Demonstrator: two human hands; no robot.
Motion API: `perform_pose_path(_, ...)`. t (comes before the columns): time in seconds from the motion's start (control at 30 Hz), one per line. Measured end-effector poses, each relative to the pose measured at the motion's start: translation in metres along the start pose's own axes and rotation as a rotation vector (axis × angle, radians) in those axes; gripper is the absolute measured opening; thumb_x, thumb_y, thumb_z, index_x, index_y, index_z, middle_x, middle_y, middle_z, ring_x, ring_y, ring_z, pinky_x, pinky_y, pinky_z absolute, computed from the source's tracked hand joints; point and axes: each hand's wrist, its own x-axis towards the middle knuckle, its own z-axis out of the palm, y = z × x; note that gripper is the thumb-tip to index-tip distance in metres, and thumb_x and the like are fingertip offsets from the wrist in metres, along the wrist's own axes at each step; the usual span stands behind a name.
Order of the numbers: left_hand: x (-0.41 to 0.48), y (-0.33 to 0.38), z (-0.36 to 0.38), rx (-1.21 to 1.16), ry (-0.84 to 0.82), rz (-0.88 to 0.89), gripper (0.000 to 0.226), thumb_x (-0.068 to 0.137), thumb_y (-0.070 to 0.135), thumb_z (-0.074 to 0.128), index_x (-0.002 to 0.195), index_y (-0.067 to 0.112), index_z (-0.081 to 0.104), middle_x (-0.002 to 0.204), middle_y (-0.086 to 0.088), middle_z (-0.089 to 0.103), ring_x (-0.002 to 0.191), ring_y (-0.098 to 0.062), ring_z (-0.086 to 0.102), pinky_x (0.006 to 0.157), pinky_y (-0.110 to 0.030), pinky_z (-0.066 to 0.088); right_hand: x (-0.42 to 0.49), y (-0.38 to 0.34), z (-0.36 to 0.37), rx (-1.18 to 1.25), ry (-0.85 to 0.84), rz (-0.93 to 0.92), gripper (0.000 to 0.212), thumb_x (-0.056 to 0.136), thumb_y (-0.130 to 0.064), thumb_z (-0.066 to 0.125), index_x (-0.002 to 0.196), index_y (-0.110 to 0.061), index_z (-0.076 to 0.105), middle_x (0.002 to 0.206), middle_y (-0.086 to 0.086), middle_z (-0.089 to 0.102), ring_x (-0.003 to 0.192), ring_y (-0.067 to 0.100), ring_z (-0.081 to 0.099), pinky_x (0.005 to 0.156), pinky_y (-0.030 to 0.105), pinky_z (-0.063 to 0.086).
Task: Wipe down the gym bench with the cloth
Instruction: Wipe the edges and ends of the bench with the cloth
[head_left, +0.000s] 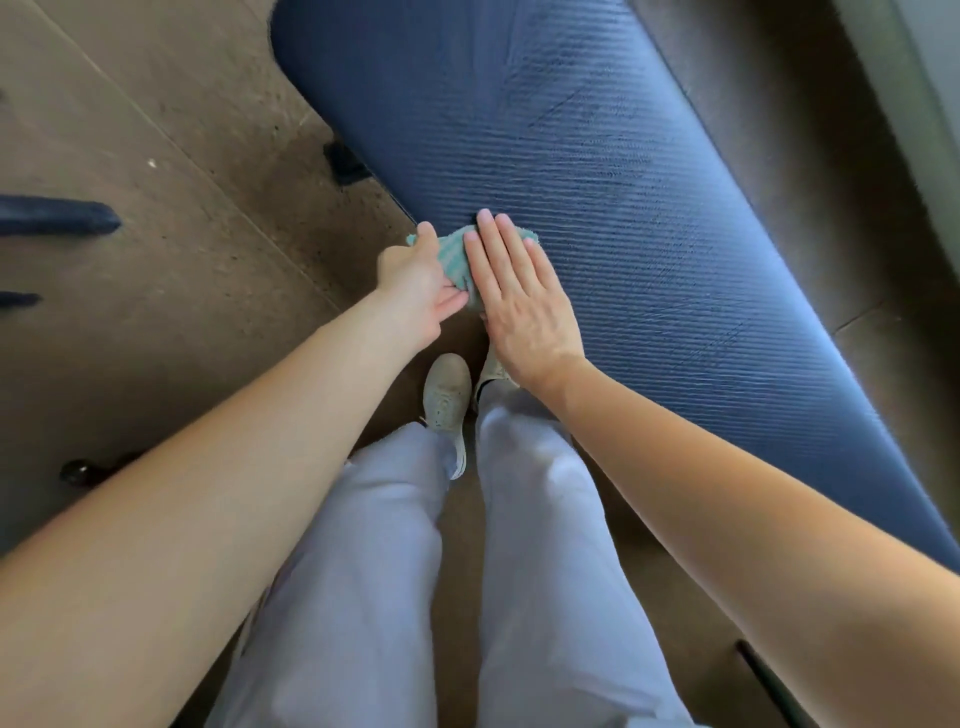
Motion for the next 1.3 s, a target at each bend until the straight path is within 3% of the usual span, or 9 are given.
perform_pose_path(0.2,0.013,0.035,-0.005,-0.123,0.139,-0.034,0.042,0.106,0.041,0.049,0.134,0.010,0.054,0.123,-0.013,0.069,0.104,-0.024,0.073,0.087,-0.040,0.063,0.030,0.008,-0.010,-0.029,0.001,-0.095,0.071,0.098,-0.012,0.037,0.162,-0.003,0.006,0.170,0.016,0.007,0.158,0.032,0.007,0.129,0.045,0.007)
perform_pose_path(0.5,0.039,0.112,-0.042,-0.178,0.358,0.105,0.024,0.106,0.038,0.052,0.112,0.015,0.055,0.118,-0.011,0.070,0.104,-0.026,0.073,0.081,-0.044,0.065,0.134,-0.005,-0.037,-0.082,-0.035,-0.238,0.088,0.094,-0.031,0.046,0.162,-0.006,-0.004,0.171,0.014,-0.003,0.159,0.031,-0.001,0.128,0.046,0.009)
perform_pose_path(0.6,0.053,0.154,-0.067,-0.149,0.372,0.149,0.029,0.106,0.038,0.053,0.120,0.013,0.057,0.120,-0.013,0.070,0.104,-0.026,0.074,0.077,-0.042,0.066,0.184,-0.017,-0.047,-0.100,-0.018,-0.233,0.089,0.096,-0.039,0.048,0.163,-0.010,-0.003,0.172,0.012,-0.002,0.159,0.029,-0.001,0.129,0.046,0.006)
perform_pose_path(0.77,0.075,0.216,-0.091,-0.012,0.296,0.294,0.038,0.107,0.038,0.050,0.129,0.009,0.059,0.118,-0.009,0.069,0.109,-0.024,0.071,0.080,-0.037,0.064,0.248,-0.022,-0.069,-0.174,-0.002,-0.260,0.101,0.091,-0.063,0.045,0.162,-0.007,0.001,0.171,0.014,0.004,0.159,0.031,0.004,0.129,0.050,0.002)
perform_pose_path(0.9,0.086,0.259,-0.091,0.083,0.161,0.329,0.030,0.106,0.045,0.049,0.099,0.017,0.059,0.099,-0.001,0.071,0.099,-0.019,0.073,0.075,-0.035,0.063,0.281,-0.009,-0.088,-0.218,-0.034,-0.217,0.102,0.092,-0.078,0.024,0.162,-0.006,0.007,0.170,0.015,0.013,0.158,0.035,0.008,0.124,0.057,-0.002)
perform_pose_path(1.0,0.092,0.273,-0.087,0.098,0.027,0.338,0.040,0.105,0.051,0.047,0.098,0.017,0.066,0.100,-0.005,0.076,0.089,-0.015,0.076,0.065,-0.026,0.061,0.297,0.018,-0.105,-0.181,-0.086,-0.069,0.093,0.096,-0.076,0.017,0.162,-0.011,0.014,0.169,0.014,0.018,0.156,0.040,0.009,0.121,0.066,-0.002)
perform_pose_path(1.13,0.094,0.253,-0.090,0.142,0.017,0.500,0.041,0.104,0.037,0.056,0.139,0.014,0.057,0.136,-0.004,0.062,0.114,-0.014,0.064,0.093,-0.029,0.057,0.295,0.039,-0.118,-0.146,-0.156,0.001,0.097,0.092,-0.075,0.036,0.163,-0.013,0.009,0.171,0.010,0.008,0.156,0.044,0.006,0.119,0.070,0.000)
perform_pose_path(1.2,0.093,0.231,-0.101,0.336,0.047,0.660,0.040,0.102,0.023,0.056,0.140,0.013,0.059,0.136,-0.002,0.063,0.119,-0.012,0.061,0.106,-0.033,0.050,0.292,0.045,-0.129,-0.102,-0.134,0.031,0.104,0.088,-0.065,0.057,0.163,-0.013,0.008,0.171,0.011,0.007,0.156,0.043,0.008,0.119,0.068,0.003)
perform_pose_path(1.3,0.086,0.198,-0.109,0.650,-0.180,0.731,0.053,0.100,0.024,0.053,0.152,0.014,0.048,0.152,-0.004,0.054,0.140,-0.016,0.049,0.119,-0.036,0.037,0.296,0.045,-0.138,-0.018,-0.077,-0.129,0.089,0.083,-0.040,0.069,0.157,-0.009,0.030,0.169,0.013,0.018,0.155,0.041,0.016,0.123,0.062,0.010)
